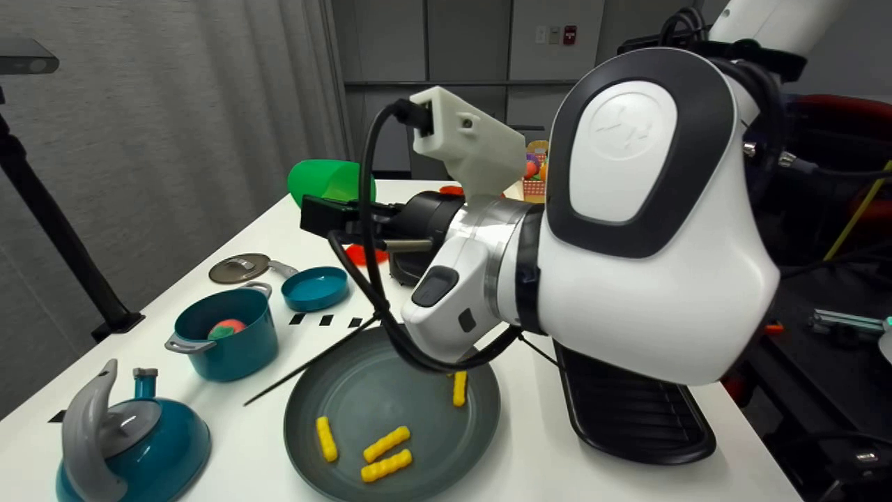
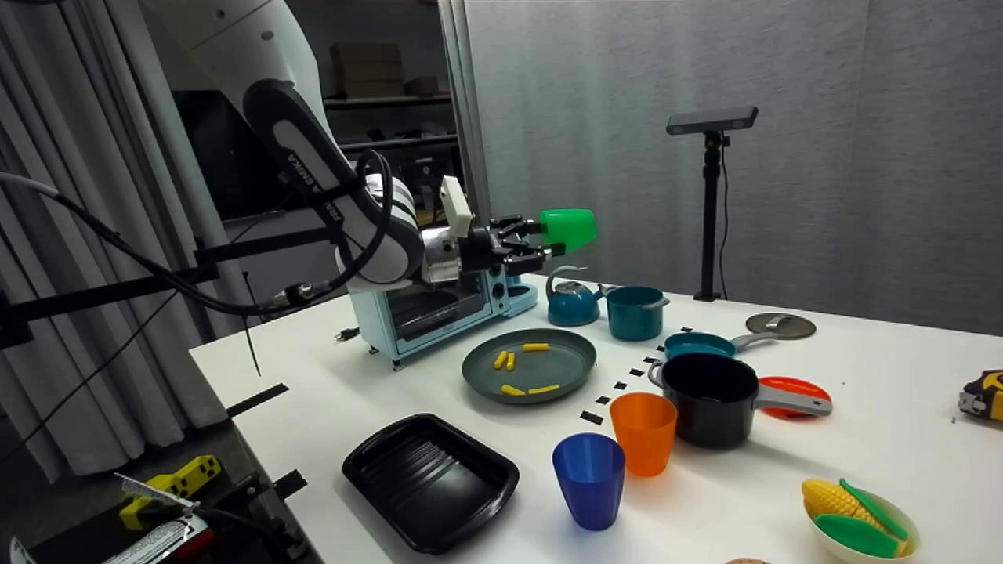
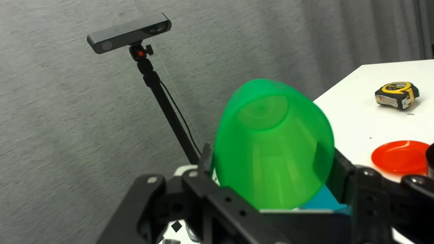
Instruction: Pour the things in the green cup onto the plate
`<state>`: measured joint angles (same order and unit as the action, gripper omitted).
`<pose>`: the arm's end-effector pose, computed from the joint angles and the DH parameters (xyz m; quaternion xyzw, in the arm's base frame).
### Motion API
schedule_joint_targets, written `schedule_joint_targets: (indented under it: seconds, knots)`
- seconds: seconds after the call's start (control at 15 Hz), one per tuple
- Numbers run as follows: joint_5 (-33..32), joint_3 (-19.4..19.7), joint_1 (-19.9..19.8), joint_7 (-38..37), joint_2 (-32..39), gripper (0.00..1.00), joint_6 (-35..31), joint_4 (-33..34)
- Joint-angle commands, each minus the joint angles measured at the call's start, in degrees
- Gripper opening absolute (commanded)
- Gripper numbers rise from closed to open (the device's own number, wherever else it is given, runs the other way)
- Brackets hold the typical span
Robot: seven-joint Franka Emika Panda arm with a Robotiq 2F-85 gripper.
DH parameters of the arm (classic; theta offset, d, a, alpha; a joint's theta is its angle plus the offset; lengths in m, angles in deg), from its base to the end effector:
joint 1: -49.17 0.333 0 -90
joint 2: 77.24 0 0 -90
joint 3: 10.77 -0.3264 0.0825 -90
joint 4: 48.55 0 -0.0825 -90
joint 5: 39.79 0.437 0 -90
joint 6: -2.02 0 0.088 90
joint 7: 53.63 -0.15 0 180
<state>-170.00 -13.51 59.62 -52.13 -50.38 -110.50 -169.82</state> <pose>0.6533 0.0709 0.1759 0.3314 0.6347 -0.0534 0.6961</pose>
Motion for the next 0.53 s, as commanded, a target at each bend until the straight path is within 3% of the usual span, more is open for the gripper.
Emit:
schedule_joint_targets:
  seconds: [0.0,0.47]
  knots:
    - [4.08,-1.96,-2.09,-0.01,-0.64,0.51,-0.11,1.04]
    - [26.48,-5.20,-4.55,1.31,-0.16,0.51,-5.54,9.19]
